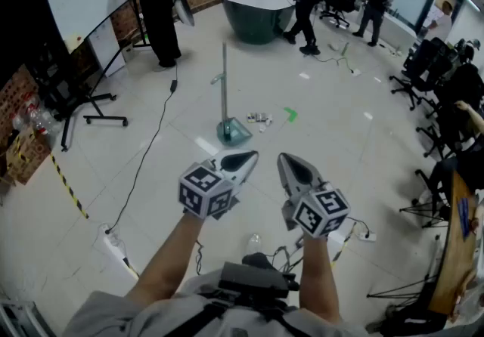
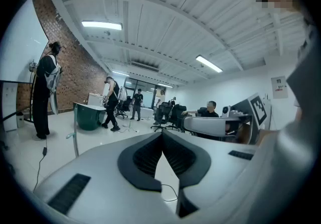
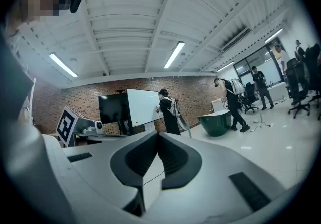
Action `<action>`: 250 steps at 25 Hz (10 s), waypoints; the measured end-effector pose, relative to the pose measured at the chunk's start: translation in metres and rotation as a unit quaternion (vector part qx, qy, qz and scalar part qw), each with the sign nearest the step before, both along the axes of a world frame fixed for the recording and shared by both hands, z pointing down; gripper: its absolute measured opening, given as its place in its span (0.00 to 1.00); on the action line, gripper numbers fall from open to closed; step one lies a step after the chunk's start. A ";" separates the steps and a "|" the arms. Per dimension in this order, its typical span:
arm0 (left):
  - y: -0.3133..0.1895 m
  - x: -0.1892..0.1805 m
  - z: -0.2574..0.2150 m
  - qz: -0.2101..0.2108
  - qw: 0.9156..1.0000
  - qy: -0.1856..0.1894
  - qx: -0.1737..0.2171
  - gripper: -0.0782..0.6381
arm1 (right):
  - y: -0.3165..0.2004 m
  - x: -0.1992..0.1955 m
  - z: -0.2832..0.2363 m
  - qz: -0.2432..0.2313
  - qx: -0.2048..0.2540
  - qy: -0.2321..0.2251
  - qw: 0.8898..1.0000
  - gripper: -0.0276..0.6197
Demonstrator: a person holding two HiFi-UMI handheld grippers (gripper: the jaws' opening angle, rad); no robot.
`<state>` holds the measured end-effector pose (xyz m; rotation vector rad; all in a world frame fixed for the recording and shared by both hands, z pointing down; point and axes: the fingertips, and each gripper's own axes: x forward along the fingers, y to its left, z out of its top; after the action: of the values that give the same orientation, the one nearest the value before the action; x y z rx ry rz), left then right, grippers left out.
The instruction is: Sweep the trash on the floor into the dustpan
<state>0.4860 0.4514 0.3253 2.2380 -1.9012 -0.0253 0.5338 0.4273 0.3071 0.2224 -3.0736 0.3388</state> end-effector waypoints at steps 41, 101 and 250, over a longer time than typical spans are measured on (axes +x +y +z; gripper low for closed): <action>-0.292 -0.372 0.052 -0.060 0.998 0.007 -0.026 0.11 | -0.289 -0.389 0.023 -0.069 0.024 0.065 0.995 0.04; -0.365 -0.515 0.328 -0.084 0.947 0.056 -0.304 0.30 | -0.401 -0.599 0.177 -0.210 -0.037 0.154 0.965 0.20; -0.639 -0.621 0.300 0.278 0.850 -0.243 -0.376 0.27 | -0.654 -0.506 0.271 0.326 -0.094 0.181 0.923 0.20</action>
<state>-0.1351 -0.1879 0.6253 2.1796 -1.0101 1.2387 0.0278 -0.2263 0.5786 1.1562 -2.4942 0.5324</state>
